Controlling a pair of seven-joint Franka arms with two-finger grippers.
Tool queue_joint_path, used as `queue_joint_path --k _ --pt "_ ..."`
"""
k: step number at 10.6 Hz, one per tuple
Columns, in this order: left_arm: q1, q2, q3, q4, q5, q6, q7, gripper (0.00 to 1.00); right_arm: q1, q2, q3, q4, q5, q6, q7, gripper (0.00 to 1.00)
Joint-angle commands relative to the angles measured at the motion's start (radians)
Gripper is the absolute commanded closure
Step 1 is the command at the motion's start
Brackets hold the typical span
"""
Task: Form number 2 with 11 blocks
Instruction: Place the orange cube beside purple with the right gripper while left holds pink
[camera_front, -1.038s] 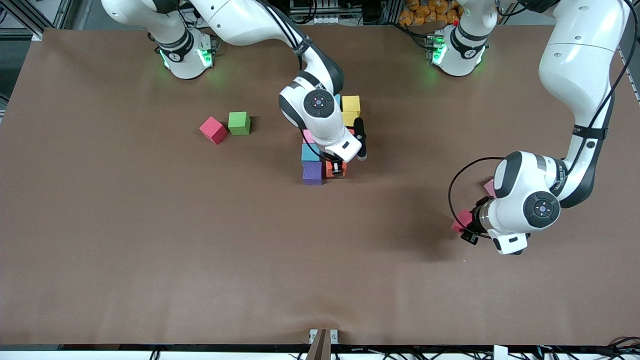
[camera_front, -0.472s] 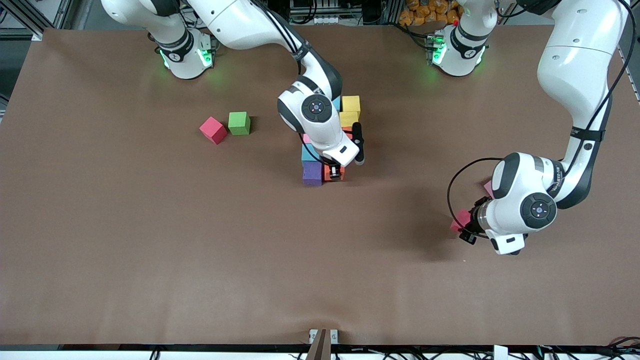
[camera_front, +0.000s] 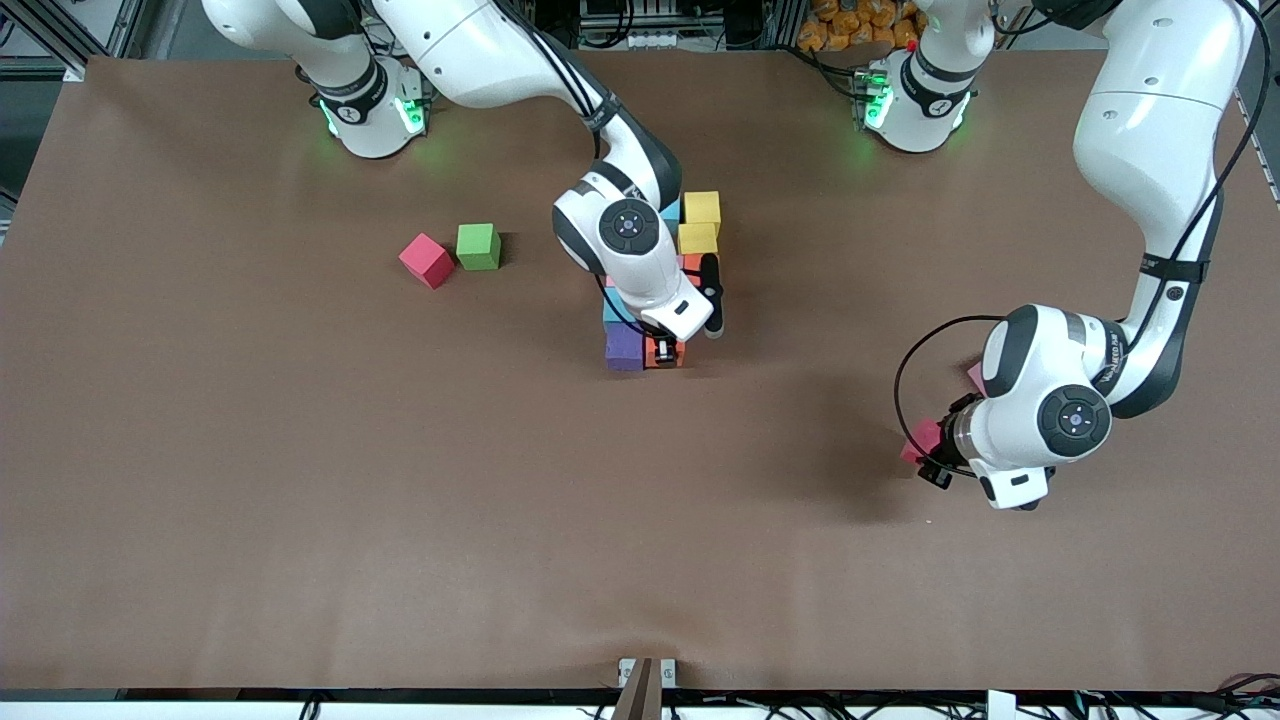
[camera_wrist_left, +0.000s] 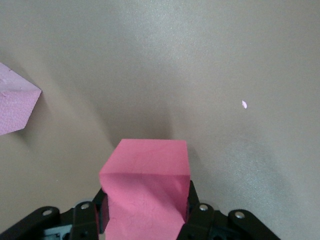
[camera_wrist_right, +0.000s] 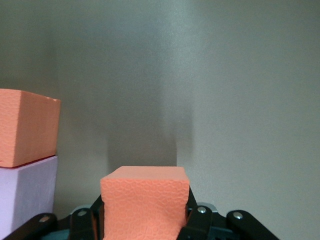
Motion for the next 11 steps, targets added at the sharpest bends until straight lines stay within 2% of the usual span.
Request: queue_joint_path --k 1,11 --pt "0.000 -0.004 -0.003 -0.002 0.026 0.005 0.005 0.70 -0.009 0.016 0.008 0.018 0.018 0.010 -0.025 0.57" --pt "-0.004 0.004 -0.003 -0.002 0.054 0.005 0.005 0.70 -0.011 0.004 0.008 -0.036 0.016 0.013 -0.064 0.57"
